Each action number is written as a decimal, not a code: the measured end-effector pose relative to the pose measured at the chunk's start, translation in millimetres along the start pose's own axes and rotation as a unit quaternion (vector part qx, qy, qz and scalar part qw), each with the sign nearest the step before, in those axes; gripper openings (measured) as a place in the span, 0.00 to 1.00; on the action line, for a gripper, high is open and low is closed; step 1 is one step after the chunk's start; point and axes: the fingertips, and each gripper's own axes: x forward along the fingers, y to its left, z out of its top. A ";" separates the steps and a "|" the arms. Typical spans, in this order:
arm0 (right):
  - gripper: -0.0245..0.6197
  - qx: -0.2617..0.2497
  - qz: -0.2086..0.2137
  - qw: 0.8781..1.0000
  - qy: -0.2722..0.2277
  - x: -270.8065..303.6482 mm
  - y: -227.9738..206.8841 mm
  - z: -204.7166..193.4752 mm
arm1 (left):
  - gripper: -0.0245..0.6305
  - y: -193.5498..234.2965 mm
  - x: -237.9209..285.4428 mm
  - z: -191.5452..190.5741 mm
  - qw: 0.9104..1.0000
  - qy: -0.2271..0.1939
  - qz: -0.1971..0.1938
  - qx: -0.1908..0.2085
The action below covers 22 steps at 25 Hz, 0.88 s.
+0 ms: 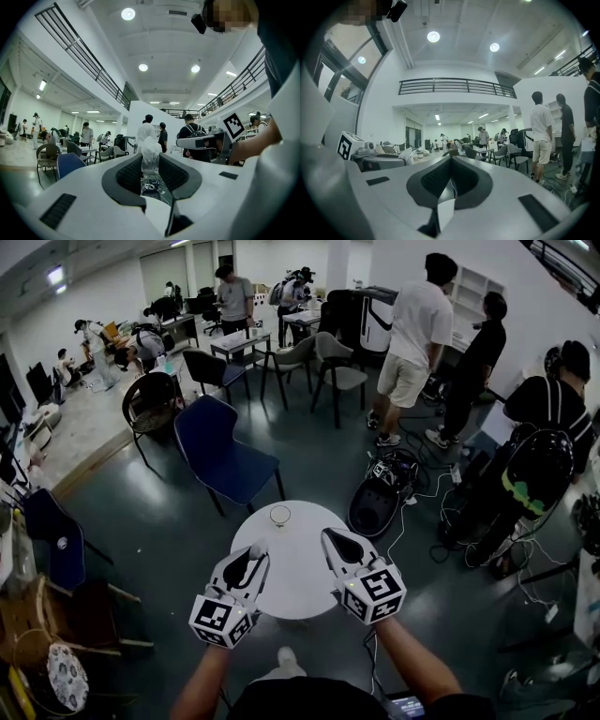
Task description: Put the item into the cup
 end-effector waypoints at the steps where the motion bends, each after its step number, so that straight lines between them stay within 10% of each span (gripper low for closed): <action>1: 0.06 0.001 -0.001 1.000 0.001 4.5 -0.3 -1.4 | 0.22 4.4 1.0 -1.6 1.000 0.001 -0.001 -0.001; 22: 0.06 0.007 -0.021 0.998 0.053 94.7 -1.9 -51.2 | 0.22 96.2 21.5 -56.8 0.999 0.041 -0.018 -0.031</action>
